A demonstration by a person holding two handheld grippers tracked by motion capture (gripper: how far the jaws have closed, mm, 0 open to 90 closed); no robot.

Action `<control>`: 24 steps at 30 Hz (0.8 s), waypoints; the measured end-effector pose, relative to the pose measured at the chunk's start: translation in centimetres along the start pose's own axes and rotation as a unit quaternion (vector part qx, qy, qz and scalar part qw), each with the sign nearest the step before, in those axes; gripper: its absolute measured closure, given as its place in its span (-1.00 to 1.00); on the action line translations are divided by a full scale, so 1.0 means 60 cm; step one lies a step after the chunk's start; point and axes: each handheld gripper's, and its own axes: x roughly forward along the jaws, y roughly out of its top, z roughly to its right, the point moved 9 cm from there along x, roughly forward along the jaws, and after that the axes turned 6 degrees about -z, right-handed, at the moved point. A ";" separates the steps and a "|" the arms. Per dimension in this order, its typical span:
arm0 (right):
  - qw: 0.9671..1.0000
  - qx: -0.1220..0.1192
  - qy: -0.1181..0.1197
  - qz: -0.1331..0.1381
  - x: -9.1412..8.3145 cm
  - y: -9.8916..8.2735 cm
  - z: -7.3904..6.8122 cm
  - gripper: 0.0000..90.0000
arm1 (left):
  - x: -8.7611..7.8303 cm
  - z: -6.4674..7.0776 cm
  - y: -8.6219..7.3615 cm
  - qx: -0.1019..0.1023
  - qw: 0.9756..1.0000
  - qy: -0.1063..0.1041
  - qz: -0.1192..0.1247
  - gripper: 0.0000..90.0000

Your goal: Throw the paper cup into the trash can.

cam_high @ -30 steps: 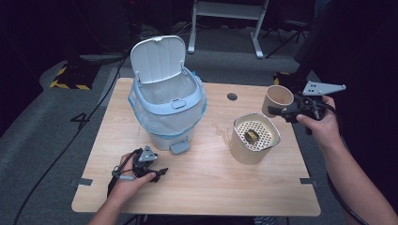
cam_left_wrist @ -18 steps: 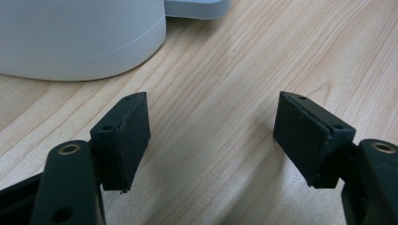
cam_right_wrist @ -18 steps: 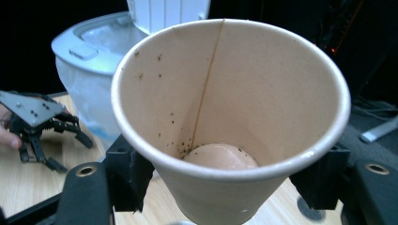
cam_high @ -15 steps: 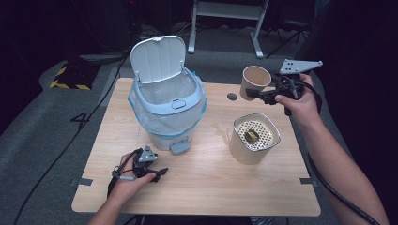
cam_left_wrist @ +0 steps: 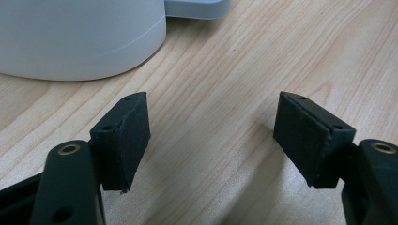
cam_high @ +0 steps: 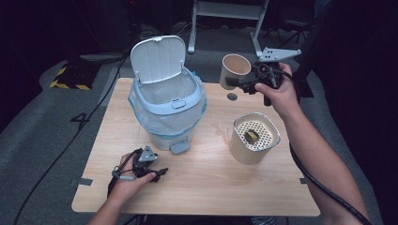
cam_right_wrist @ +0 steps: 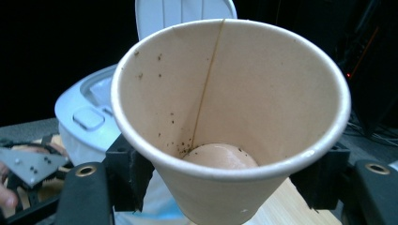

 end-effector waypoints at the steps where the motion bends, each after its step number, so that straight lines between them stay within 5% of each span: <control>1: 1.000 -0.001 0.002 0.003 0.005 0.005 -0.001 -0.31 | 0.000 0.000 0.000 0.000 1.000 0.000 0.000 -0.39; 24: 0.997 0.009 0.065 0.033 0.141 0.064 -0.053 -0.32 | 0.001 -0.001 0.001 -0.001 1.000 -0.002 0.000 -0.39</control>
